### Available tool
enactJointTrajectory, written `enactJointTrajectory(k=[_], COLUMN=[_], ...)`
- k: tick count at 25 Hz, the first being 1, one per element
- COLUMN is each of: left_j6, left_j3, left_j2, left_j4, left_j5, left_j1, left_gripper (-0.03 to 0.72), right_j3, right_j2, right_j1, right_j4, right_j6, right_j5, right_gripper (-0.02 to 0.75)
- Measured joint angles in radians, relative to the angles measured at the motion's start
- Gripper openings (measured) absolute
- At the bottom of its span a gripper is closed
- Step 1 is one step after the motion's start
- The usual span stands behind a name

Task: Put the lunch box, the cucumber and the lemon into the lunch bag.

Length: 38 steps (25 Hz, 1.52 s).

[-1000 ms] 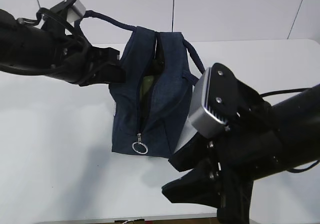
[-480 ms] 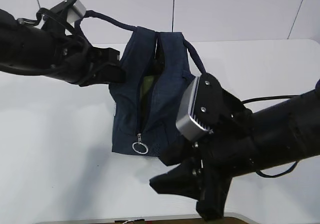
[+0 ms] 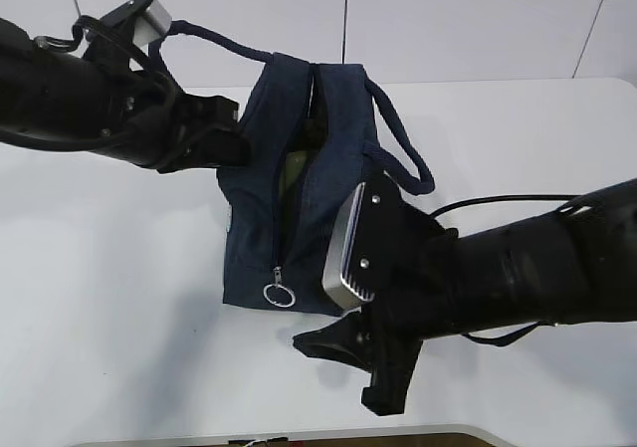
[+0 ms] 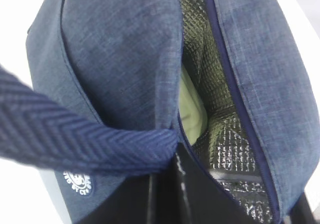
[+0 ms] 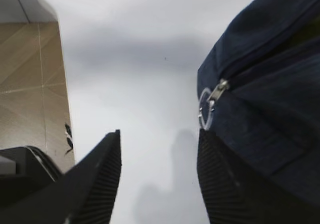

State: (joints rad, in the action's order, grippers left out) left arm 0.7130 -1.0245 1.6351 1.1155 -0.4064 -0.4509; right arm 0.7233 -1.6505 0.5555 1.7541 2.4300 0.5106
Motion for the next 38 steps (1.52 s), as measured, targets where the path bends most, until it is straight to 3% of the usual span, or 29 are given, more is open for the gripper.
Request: enactJointTrajectory(k=[18,26,38], left_j6=[0.0,0.0,0.0], left_j3=[0.0,0.0,0.0], left_j2=[0.0,0.0,0.0], left_j4=[-0.002,-0.002,-0.003], left_j5=[-0.007,-0.008,-0.023], left_j1=[0.0,0.0,0.0], left_gripper=[-0.006,-0.006,-0.006], right_j3=[0.126,0.126,0.176], right_j2=[-0.173,-0.173,-0.226], right_j1=[0.0,0.0,0.0], right_j4=[0.019,0.019,0.022], right_j6=[0.058,0.044,0.038], right_j5=[0.02,-0.111,-0.01], right_gripper=[0.403,0.403,0.403])
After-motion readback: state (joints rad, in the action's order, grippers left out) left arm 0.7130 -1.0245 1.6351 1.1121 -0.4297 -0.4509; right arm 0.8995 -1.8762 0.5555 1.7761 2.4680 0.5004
